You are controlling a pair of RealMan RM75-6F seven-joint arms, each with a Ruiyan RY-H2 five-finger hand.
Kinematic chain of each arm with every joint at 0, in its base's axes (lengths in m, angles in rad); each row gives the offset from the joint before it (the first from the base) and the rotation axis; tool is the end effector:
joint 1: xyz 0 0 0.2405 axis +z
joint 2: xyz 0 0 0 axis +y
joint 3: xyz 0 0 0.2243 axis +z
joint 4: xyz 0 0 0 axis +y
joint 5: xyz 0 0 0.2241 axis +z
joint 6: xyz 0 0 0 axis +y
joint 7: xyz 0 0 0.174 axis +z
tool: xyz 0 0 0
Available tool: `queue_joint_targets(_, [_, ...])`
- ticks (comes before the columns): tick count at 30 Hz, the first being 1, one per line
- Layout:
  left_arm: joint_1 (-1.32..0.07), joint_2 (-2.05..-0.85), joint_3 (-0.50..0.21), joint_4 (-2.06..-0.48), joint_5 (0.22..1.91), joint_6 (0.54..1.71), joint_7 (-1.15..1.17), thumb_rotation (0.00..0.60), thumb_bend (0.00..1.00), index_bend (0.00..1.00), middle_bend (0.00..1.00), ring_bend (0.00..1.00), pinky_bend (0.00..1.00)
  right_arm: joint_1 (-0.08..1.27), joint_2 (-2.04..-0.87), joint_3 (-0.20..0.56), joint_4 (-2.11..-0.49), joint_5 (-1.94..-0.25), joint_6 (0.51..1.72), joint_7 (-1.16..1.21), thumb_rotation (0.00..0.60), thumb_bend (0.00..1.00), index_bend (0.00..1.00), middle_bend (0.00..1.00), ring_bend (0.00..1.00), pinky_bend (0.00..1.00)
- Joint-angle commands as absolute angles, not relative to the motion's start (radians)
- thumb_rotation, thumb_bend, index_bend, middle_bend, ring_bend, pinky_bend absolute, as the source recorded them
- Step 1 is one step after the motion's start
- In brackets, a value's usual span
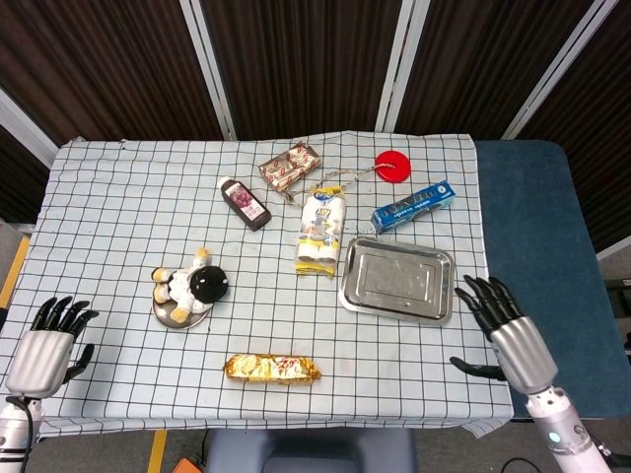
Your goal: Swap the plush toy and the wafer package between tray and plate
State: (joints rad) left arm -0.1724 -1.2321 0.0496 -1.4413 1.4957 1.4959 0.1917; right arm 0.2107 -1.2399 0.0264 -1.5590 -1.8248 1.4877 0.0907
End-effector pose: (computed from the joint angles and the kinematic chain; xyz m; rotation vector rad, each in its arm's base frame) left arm -0.3003 0.2160 0.1015 -1.5499 -0.7034 -0.7271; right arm -0.2078 -0.2225 0.0783 1.7066 -0.8132 1.2631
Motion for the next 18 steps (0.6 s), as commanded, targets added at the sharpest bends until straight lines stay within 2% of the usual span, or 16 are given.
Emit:
queue_joint_targets(1, [-0.161, -1.233, 0.046, -1.429, 1.487, 1.493, 0.182, 0.600, 0.42, 0.27, 0.19, 0.11, 0.12, 0.385, -1.210, 0.041, -1.737, -1.760, 1.194, 0.055, 0.600, 0.11, 0.01, 0.00, 0.00, 0.09])
queue_joint_targets(9, [-0.145, -1.221, 0.019, -1.431, 1.467, 1.500, 0.180, 0.600, 0.42, 0.28, 0.19, 0.11, 0.12, 0.569, -1.297, 0.113, -1.829, -1.565, 0.881, -0.045, 0.600, 0.11, 0.05, 0.00, 0.05, 0.09])
queue_joint_targets(18, [-0.139, -1.220, 0.005, -1.432, 1.468, 1.494, 0.191, 0.600, 0.42, 0.28, 0.21, 0.11, 0.12, 0.723, -1.424, 0.164, -1.827, -1.347, 0.694, -0.162, 0.600, 0.11, 0.15, 0.08, 0.12, 0.13])
